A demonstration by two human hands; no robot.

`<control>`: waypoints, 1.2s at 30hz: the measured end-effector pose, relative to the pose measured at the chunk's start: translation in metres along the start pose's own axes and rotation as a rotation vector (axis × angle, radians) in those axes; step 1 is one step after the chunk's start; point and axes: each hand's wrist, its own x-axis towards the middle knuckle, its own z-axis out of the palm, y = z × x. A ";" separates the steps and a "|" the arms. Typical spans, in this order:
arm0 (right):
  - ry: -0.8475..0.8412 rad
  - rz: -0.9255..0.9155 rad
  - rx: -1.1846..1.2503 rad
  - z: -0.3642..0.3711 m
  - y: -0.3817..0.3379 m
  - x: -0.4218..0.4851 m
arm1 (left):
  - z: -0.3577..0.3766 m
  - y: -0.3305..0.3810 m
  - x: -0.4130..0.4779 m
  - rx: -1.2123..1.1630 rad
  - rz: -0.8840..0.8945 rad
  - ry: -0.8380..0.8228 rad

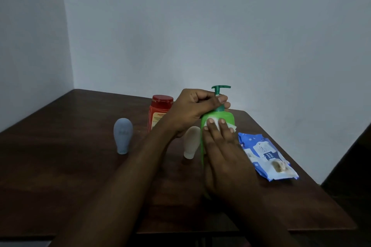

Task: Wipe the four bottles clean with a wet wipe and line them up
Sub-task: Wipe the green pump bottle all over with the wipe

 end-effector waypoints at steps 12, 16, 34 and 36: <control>0.102 0.182 -0.035 -0.006 0.022 0.008 | -0.003 -0.006 0.004 -0.071 -0.016 0.037; 0.096 0.014 -0.113 -0.003 0.013 0.001 | -0.004 -0.007 0.004 -0.122 -0.038 0.011; 0.224 0.123 -0.215 -0.005 0.003 0.009 | 0.000 -0.004 0.000 -0.122 -0.041 -0.011; 0.187 0.033 -0.270 -0.001 -0.003 0.003 | -0.001 -0.003 -0.001 -0.136 -0.043 -0.009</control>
